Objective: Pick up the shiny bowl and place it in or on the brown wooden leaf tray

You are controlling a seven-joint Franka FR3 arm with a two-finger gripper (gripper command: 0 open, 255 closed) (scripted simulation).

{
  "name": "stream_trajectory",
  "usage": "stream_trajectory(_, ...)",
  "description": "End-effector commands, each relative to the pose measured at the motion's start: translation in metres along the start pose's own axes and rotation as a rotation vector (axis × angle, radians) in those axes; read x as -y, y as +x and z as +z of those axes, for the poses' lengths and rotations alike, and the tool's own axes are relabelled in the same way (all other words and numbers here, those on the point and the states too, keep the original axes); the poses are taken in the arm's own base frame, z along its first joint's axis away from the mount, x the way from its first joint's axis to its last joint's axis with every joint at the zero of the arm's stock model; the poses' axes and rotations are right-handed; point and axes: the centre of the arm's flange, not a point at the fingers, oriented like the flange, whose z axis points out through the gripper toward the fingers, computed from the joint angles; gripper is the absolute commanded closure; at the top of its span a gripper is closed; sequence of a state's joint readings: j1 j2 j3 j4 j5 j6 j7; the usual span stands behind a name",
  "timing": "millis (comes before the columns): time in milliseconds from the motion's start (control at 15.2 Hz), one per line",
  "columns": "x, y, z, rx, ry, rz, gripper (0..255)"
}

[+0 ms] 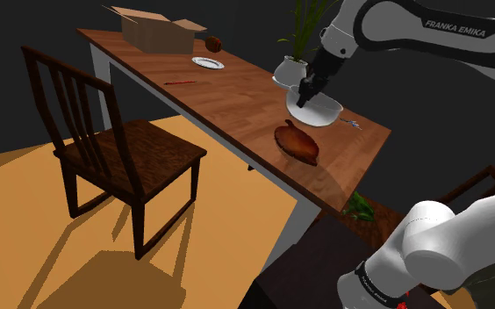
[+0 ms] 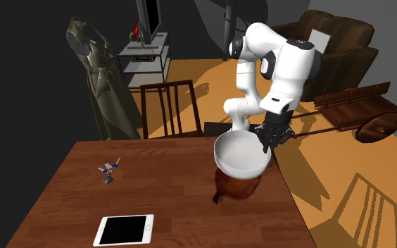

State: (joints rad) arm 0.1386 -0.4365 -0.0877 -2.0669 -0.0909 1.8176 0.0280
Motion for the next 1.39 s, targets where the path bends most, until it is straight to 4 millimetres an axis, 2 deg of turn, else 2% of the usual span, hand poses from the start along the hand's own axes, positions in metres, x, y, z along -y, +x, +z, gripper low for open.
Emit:
stream_trajectory(0,0.001,-0.001,0.010,-0.001,0.000,0.000,255)
stream_trajectory(858,0.004,-0.014,0.082,-0.001,0.000,0.000,255)
stream_trajectory(1320,0.004,-0.014,0.082,-0.001,0.000,0.000,255)
